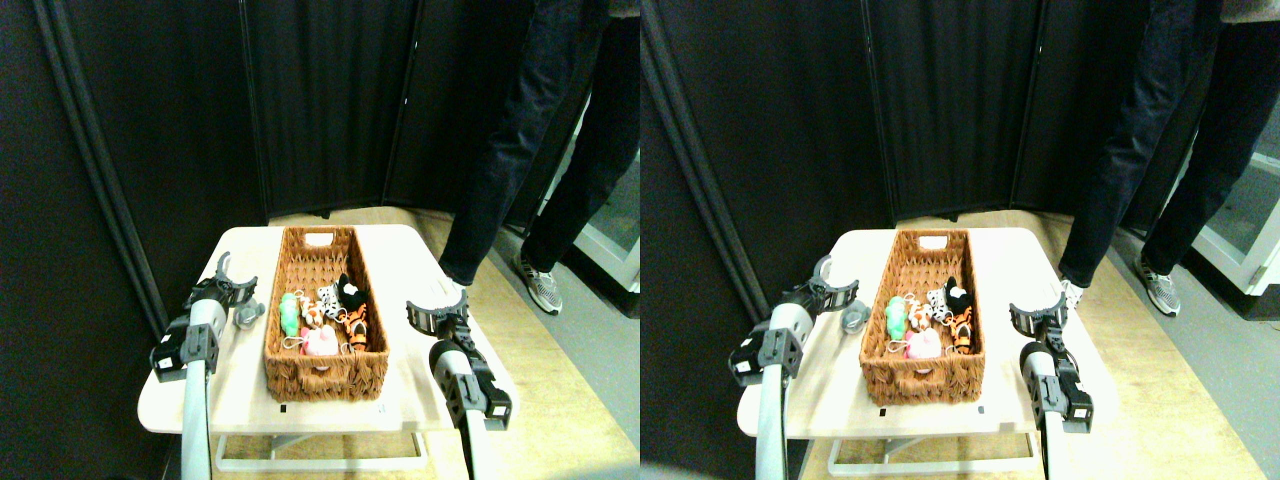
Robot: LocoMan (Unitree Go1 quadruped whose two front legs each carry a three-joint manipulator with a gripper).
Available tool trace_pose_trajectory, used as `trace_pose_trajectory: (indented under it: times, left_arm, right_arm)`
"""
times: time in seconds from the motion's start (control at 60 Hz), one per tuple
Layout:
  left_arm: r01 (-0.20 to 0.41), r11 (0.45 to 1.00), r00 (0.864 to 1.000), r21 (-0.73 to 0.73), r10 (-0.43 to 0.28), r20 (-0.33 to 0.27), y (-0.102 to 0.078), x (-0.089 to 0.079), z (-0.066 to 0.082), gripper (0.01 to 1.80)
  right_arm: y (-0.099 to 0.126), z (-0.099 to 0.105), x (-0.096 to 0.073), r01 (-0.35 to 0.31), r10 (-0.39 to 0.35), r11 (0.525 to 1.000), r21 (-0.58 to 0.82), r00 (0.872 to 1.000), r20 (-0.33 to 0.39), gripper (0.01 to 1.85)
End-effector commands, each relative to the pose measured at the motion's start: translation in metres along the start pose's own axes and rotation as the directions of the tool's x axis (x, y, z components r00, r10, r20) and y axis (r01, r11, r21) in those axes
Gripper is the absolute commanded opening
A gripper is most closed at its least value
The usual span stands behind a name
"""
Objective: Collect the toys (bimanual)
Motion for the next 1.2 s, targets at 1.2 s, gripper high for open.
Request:
trace_pose_trajectory:
  times: [1.2]
  left_arm:
    - [-0.045,0.989,0.998,-0.141,0.051,0.041,0.057,0.036,-0.031,0.93]
  right_arm:
    - [0.009,-0.017,0.010,-0.028,0.029,0.998,0.054,0.999,-0.021,0.86]
